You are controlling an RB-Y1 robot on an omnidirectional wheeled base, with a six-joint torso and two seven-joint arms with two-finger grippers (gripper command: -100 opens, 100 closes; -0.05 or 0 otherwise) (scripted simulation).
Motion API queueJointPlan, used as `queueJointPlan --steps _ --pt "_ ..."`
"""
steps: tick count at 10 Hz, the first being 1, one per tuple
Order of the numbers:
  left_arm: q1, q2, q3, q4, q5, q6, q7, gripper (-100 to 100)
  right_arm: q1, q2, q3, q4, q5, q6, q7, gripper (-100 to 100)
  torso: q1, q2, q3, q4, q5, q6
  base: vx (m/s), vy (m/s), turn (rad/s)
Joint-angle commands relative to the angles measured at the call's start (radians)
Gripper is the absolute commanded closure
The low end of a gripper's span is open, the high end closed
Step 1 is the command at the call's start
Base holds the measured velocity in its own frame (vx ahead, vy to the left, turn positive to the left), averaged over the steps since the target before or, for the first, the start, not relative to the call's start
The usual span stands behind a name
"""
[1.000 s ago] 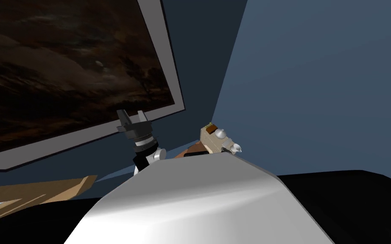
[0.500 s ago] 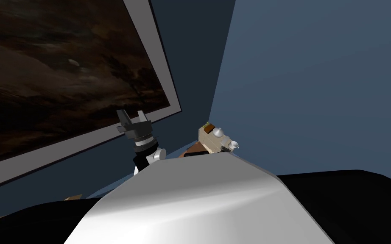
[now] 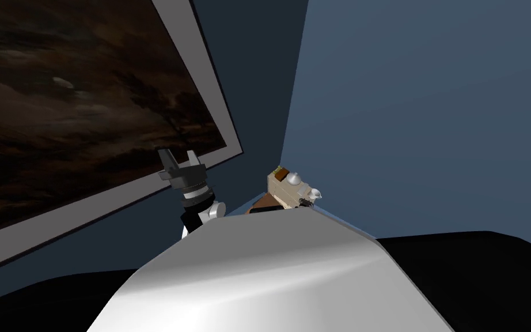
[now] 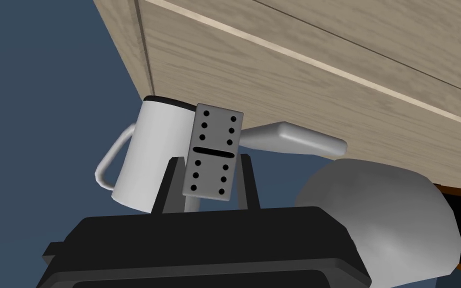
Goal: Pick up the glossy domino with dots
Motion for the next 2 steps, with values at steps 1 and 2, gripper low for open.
queueJointPlan --steps 1,2 --pt "0.000 0.000 0.000 0.000 0.000 0.000 0.000 0 0.000 0.000 0.000 0.000 0.000 0.000 0.000 100 0.000 0.000 0.000 0.000 0.000 0.000 0.005 0.012 -0.025" --pt "0.000 0.000 0.000 0.000 0.000 0.000 0.000 0 0.001 0.000 -0.003 0.000 0.003 -0.003 0.003 0 -0.001 0.000 0.000 0.000 0.000 -0.001 0.000 0.000 0.000"
